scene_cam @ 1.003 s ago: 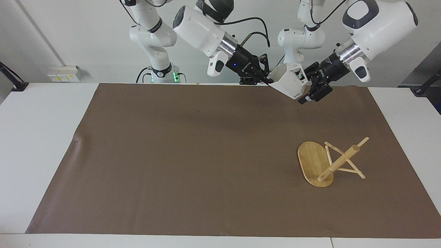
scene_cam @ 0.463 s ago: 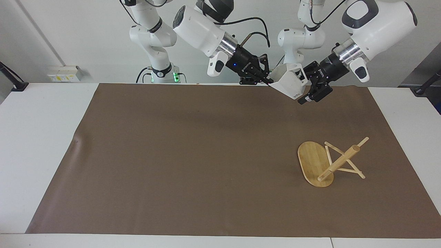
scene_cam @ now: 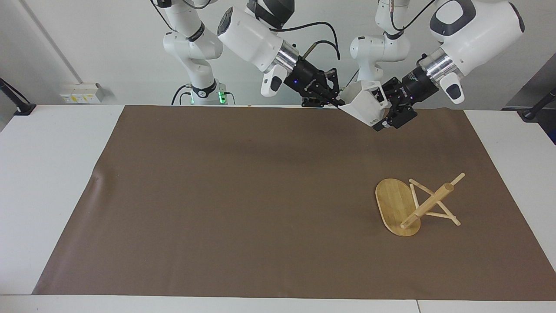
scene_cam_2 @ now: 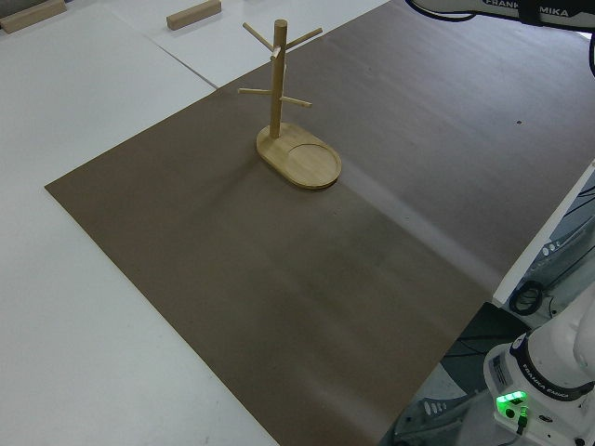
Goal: Hang cup on rack
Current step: 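Lift the cup with the left gripper while the right gripper withdraws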
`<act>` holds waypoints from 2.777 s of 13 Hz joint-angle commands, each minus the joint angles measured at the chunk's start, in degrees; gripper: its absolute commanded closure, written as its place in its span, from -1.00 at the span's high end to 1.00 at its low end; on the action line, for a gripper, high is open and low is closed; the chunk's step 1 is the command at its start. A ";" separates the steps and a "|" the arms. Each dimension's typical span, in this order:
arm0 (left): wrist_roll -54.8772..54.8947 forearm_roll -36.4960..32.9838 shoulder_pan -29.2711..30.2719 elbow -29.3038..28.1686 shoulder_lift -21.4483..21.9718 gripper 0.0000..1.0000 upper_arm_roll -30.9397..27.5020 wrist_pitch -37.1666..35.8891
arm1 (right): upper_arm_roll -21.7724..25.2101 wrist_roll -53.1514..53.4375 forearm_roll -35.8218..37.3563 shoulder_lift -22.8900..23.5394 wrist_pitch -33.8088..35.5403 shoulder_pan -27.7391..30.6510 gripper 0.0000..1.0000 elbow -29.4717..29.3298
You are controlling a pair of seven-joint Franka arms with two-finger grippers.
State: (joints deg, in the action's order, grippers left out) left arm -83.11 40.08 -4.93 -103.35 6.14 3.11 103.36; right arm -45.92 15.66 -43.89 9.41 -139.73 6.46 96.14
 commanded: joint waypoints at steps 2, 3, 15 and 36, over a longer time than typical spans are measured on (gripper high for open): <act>-3.10 1.23 -0.52 -2.03 1.51 -0.53 -0.29 2.54 | -1.11 0.95 -1.46 -0.09 -0.28 0.48 -1.00 0.10; -3.72 1.23 -0.52 -1.94 1.51 -0.65 -0.29 2.64 | -1.11 0.95 -1.46 -0.09 -0.37 0.48 -1.00 0.10; -11.53 1.14 -0.43 -1.85 1.42 -1.00 -0.47 4.04 | -1.11 0.07 -0.67 0.09 -0.28 0.57 -0.18 0.10; -71.39 -17.49 -1.75 2.63 -13.52 -1.00 -0.47 21.27 | 13.37 -2.64 20.91 -0.53 17.78 1.36 1.00 -3.05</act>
State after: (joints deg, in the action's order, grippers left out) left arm -150.84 23.95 -5.91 -102.09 -6.15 3.26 124.09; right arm -36.30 15.02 -28.28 9.93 -128.42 7.20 94.66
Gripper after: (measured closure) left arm 0.330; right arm 0.000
